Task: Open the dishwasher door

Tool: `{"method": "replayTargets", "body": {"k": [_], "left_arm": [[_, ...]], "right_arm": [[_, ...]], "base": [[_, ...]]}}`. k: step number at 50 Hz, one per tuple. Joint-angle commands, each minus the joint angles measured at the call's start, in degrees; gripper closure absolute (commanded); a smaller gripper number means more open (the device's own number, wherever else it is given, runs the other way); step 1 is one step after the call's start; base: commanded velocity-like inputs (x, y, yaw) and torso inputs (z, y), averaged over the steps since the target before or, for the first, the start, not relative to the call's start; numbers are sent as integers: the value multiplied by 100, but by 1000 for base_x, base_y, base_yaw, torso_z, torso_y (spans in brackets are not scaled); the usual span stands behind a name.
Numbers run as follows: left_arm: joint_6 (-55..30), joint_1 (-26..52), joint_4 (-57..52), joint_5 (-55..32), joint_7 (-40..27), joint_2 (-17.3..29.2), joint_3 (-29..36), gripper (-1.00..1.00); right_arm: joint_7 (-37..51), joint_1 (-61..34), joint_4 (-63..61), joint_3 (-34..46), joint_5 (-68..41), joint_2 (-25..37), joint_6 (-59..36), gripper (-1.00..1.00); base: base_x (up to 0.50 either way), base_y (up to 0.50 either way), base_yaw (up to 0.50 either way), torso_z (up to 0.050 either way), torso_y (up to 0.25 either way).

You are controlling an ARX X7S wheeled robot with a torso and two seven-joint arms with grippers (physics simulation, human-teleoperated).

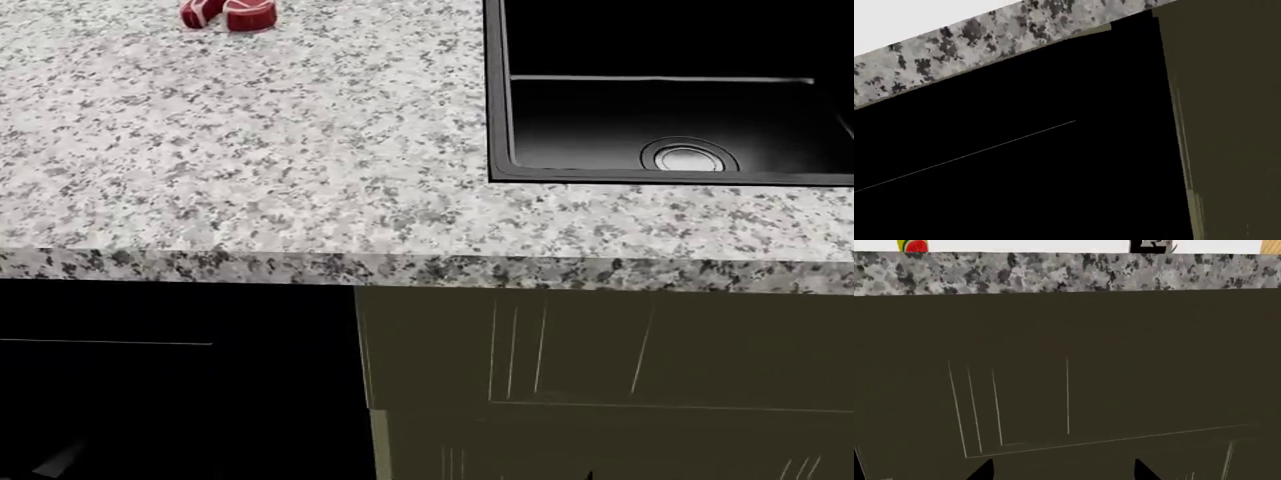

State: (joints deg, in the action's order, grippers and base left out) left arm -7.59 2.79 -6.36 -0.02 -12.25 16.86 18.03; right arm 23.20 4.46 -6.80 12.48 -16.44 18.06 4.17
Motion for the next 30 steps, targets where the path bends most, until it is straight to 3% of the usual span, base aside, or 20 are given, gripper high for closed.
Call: {"method": "replayTargets", "body": {"k": [1,12,30], "left_arm": [[-803,172,-454,1153,143,648,599,-100],[-1474,558,-653,2606,388,1154,1333,-100],[-1729,1398,156,3274,968,1344,1921,-100]], "right_arm": [[83,156,-181,-181,-137,80,107,-100],[64,125,-115,-153,-154,67,155,-100],[78,135,-127,-99,-145,67,183,-100]], "base": [[0,0,0,0,0],[0,0,0,0,0],[0,0,0,0,0]]}}
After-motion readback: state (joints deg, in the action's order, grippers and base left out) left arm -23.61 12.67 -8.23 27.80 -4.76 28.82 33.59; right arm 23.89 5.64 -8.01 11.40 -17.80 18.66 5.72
